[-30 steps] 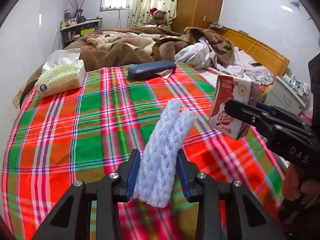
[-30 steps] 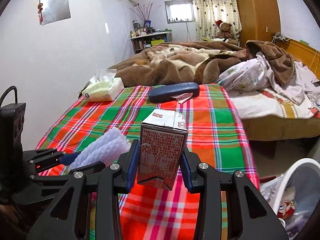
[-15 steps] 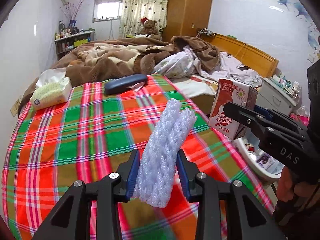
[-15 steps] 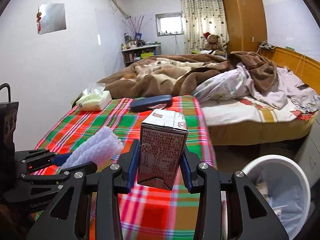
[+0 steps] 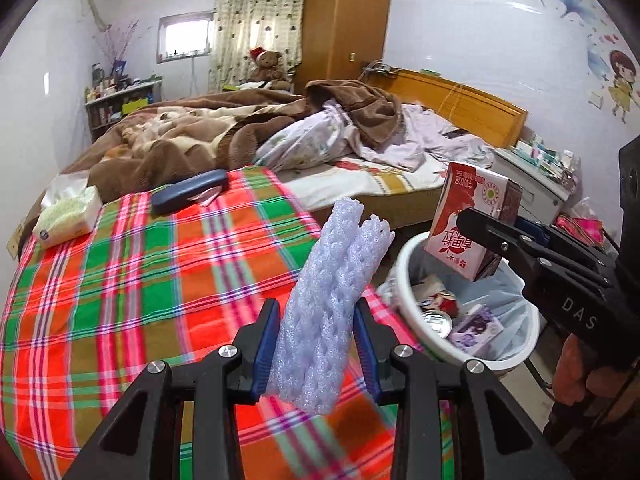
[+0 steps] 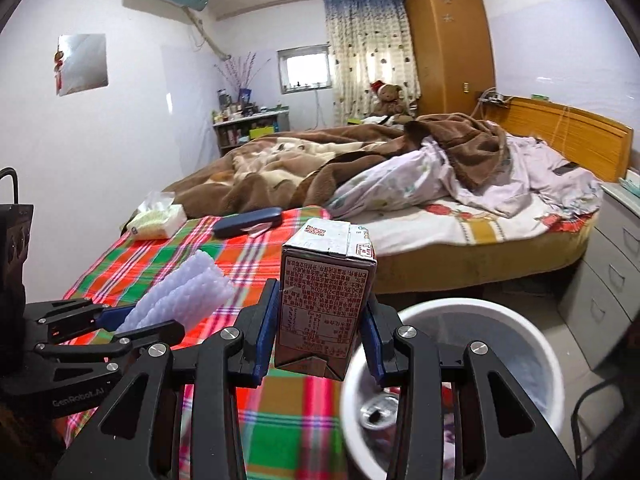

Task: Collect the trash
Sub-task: 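Carry the foam net and milk carton over the white bin and release both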

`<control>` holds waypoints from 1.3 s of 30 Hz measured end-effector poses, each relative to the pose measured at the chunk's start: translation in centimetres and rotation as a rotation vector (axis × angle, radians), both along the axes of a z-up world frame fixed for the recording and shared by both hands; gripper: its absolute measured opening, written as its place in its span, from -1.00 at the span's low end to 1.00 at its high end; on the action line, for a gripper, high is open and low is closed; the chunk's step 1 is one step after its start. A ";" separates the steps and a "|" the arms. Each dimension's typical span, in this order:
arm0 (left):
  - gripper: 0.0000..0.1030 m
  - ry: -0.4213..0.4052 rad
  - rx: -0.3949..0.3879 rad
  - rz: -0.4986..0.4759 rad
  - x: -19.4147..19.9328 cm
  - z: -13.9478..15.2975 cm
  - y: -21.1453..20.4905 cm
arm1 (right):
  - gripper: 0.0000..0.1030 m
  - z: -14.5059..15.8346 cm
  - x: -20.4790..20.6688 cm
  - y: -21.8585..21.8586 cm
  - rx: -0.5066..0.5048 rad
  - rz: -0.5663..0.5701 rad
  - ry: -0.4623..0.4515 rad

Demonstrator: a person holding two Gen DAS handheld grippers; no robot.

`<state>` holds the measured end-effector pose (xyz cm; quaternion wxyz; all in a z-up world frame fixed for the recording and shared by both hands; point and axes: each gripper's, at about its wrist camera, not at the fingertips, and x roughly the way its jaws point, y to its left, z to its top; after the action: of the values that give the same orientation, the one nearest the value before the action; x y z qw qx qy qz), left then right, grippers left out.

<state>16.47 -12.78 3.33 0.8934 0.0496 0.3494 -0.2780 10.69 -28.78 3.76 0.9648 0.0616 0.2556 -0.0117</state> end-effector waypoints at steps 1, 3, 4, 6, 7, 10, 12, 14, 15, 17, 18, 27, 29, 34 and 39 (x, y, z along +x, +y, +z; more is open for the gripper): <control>-0.28 -0.004 -0.004 -0.007 -0.3 0.2 -0.6 | -0.25 0.1 -0.5 -0.5 -0.002 -0.013 -0.005; -0.28 -0.009 -0.010 -0.024 -0.8 0.4 -1.7 | -0.25 0.2 -0.9 -1.2 0.000 -0.028 -0.007; -0.28 -0.013 -0.011 -0.034 -1.1 0.5 -2.6 | -0.25 0.3 -1.3 -1.8 -0.001 -0.041 -0.010; -0.28 -0.009 -0.010 -0.054 -1.4 0.5 -3.7 | -0.25 0.3 -1.9 -2.4 -0.010 -0.059 -0.012; -0.28 -0.006 -0.011 -0.065 -1.7 0.4 -4.5 | -0.25 0.2 -2.1 -2.8 -0.013 -0.070 -0.011; -0.28 0.001 -0.011 -0.094 -2.0 0.1 -6.5 | -0.25 0.1 -2.8 -4.2 -0.016 -0.109 -0.007; -0.28 0.010 -0.011 -0.110 -2.2 -0.2 -7.7 | -0.25 -0.1 -3.3 -5.0 -0.018 -0.125 0.000; -0.28 0.019 -0.013 -0.126 -2.3 -0.7 -9.1 | -0.25 -0.5 -3.5 -5.8 -0.024 -0.145 0.017; -0.28 0.026 -0.012 -0.132 -2.3 -0.9 -9.7 | -0.25 -0.7 -3.6 -6.2 -0.024 -0.152 0.023; -0.28 0.033 -0.010 -0.149 -2.3 -1.3 -11.0 | -0.25 -1.2 -3.7 -7.1 -0.018 -0.167 0.040; -0.28 0.037 -0.009 -0.155 -2.4 -1.5 -11.4 | -0.25 -1.5 -3.7 -7.6 -0.016 -0.177 0.049; -0.28 0.111 0.021 -0.199 -1.0 -4.1 -16.0 | -0.25 -4.8 -3.4 -11.0 0.033 -0.216 0.167; -0.28 0.119 0.026 -0.207 -0.9 -4.6 -17.0 | -0.24 -5.5 -2.9 -11.5 0.046 -0.217 0.198; -0.28 0.142 0.052 -0.210 0.0 -5.9 -18.8 | -0.24 -6.4 -2.6 -12.3 0.062 -0.217 0.231; -0.15 0.157 0.046 -0.206 0.5 -6.5 -19.5 | -0.24 -6.7 -2.4 -12.5 0.062 -0.219 0.255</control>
<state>16.95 -32.26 -3.17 0.8286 0.0841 0.4177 -0.3633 8.24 -41.29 -2.92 0.9152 0.1167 0.3677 -0.1163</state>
